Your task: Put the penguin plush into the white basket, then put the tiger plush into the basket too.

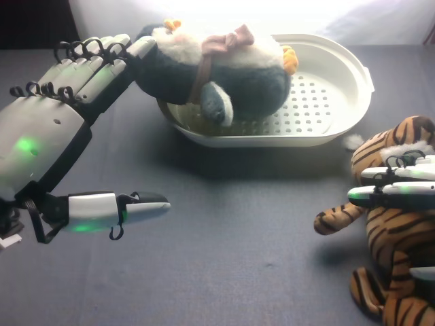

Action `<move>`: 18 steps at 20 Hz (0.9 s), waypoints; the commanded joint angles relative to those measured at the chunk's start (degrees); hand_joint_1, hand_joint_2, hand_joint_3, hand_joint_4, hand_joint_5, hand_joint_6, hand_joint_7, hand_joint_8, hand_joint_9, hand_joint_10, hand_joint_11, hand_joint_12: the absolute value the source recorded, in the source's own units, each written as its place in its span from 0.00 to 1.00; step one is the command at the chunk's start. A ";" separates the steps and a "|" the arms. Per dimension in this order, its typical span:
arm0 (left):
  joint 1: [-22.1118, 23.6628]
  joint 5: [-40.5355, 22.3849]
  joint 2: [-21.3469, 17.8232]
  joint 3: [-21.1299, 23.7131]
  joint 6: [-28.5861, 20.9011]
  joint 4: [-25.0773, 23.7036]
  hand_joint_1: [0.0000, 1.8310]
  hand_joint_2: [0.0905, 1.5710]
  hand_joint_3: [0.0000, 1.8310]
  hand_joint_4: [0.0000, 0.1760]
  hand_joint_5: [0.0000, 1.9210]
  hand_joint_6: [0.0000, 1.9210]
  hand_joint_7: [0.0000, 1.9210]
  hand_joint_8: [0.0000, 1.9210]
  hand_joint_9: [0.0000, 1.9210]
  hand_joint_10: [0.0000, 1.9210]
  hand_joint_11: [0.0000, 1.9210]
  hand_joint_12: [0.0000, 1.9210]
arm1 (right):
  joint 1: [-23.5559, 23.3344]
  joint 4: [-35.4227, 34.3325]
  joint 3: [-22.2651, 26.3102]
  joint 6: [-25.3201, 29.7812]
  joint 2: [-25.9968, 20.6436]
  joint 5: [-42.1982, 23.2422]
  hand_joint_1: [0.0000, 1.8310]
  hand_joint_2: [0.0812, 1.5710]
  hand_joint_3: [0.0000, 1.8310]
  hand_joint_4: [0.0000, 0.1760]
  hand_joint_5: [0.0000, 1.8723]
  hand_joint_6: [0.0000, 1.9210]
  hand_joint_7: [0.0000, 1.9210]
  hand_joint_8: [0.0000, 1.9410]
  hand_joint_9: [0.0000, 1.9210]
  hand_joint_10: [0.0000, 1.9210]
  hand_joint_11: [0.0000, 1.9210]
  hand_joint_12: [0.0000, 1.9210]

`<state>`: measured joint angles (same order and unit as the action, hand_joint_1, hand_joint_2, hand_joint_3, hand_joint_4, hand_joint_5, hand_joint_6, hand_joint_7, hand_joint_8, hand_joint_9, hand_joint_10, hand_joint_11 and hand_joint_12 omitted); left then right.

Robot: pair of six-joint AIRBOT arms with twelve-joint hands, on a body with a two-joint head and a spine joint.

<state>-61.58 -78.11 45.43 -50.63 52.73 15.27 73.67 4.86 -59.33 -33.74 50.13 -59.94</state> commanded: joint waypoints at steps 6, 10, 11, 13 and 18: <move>0.19 -7.88 -0.18 0.41 -0.99 -1.83 0.49 0.45 0.00 0.85 0.00 0.00 0.00 0.00 0.00 0.00 0.00 0.00 | -1.42 -5.04 -0.87 -5.41 1.11 0.06 0.94 0.66 0.00 0.00 0.35 0.01 0.31 0.03 0.35 0.74 0.47 0.67; -0.31 -8.23 -0.14 0.45 -1.39 -1.80 0.48 0.46 0.00 0.85 0.00 0.00 0.00 0.00 0.00 0.00 0.00 0.00 | -2.84 -4.97 -1.24 -5.20 1.43 -0.88 0.73 0.77 0.00 0.00 0.50 0.45 0.34 0.77 0.36 0.88 0.36 0.85; -0.56 -8.35 -0.14 0.46 -1.51 -1.69 0.49 0.46 0.00 0.86 0.00 0.00 0.00 0.00 0.00 0.00 0.00 0.00 | -3.38 -4.40 -1.21 -3.97 1.23 -3.43 0.79 0.75 0.00 0.00 0.55 0.32 0.39 0.66 0.38 0.83 0.38 0.80; -0.73 -8.52 -0.14 0.52 -1.52 -1.57 0.48 0.45 0.00 0.95 0.00 0.00 0.00 0.00 0.00 0.00 0.00 0.00 | -4.52 -4.36 -0.90 -2.73 0.52 -9.47 0.81 0.73 0.00 0.00 0.52 0.47 0.36 0.64 0.40 0.69 0.41 0.86; -0.99 -9.05 -0.03 0.54 -1.54 -1.32 0.50 0.45 0.00 0.85 0.00 0.00 0.00 0.00 0.00 0.00 0.00 0.00 | -13.19 -6.42 -2.58 -5.92 0.94 -17.15 0.74 0.73 0.00 0.00 0.48 0.59 0.41 0.62 0.43 0.73 0.40 0.76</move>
<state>-63.05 -79.61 45.43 -50.22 51.37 15.25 60.47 -0.08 -62.08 -39.53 51.05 -69.78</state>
